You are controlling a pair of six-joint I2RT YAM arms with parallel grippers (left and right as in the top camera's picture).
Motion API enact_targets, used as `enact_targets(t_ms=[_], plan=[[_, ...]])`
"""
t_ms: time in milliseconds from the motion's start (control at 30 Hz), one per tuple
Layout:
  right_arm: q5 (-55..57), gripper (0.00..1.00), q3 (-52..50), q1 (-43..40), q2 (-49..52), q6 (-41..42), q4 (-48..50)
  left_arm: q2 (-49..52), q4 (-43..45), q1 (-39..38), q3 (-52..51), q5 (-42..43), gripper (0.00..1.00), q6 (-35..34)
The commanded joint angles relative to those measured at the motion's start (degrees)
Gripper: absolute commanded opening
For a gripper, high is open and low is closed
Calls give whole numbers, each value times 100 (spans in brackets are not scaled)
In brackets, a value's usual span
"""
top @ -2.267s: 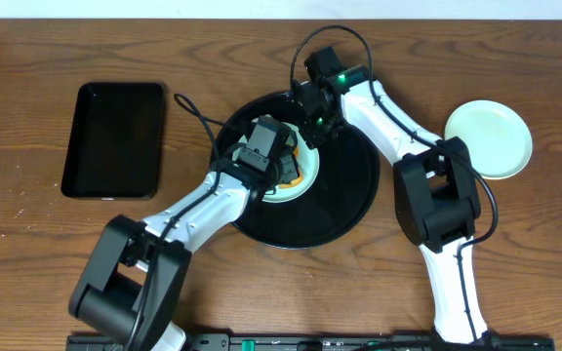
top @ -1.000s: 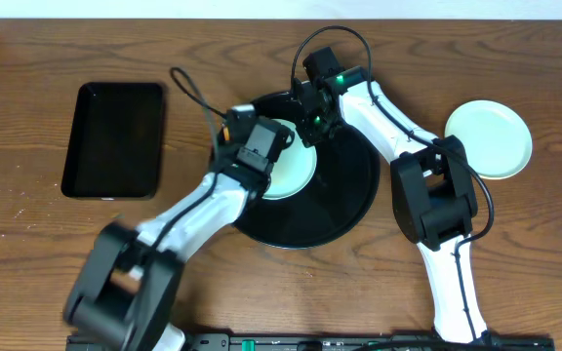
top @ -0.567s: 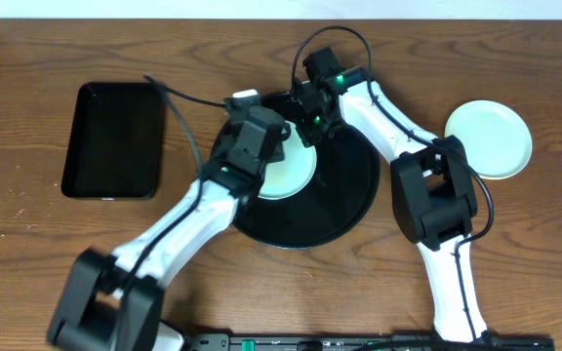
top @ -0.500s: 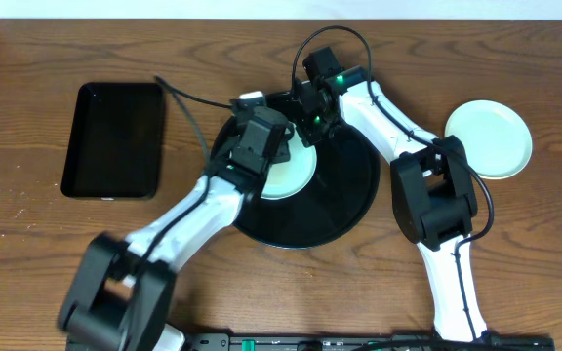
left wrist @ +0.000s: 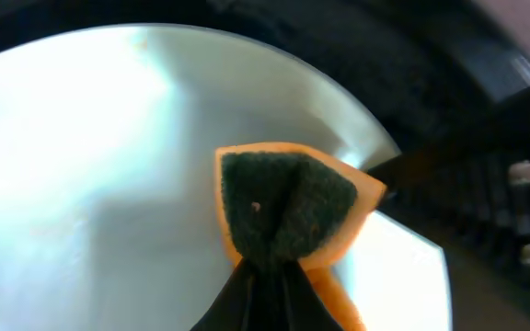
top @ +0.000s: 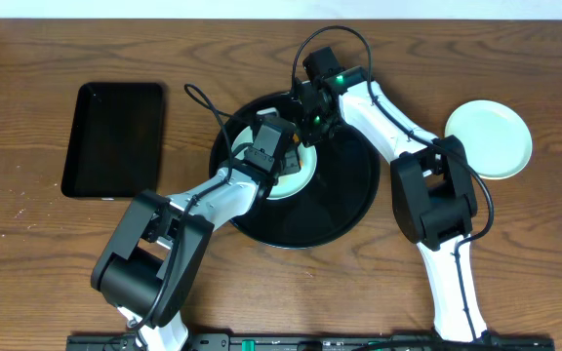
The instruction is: Clean dirty plates on tray and stack at the side
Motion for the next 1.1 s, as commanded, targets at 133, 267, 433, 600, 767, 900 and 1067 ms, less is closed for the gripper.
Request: enact_targets(t_ms=[133,267,433,600,767,900,1067], plan=[[319,1,-76,92,428,96,33,83,-841,24,-2,-1093,8,1239],[319,1,-79,92,428,96,33,-17,-1255,24,-2,-1954,8,1349],[319,1,-81,92,428,98,33,-525,-1471,24,-2,-2828,8,1353],[317,1,-79,87,428,98,31,-1438,-1488,24,-2,-3040,8,1412],[315,1,-55,87,385,101,-24,-2402,-1576,17,-2,-2433,8,1410],[374,1,63,83,81,94,-251,-2909,-1891,17,-2,-1956,8,1405],[1209,1,109,81,-754,74,-289,-2959,-2573,20,-2,-1961,8,1342]])
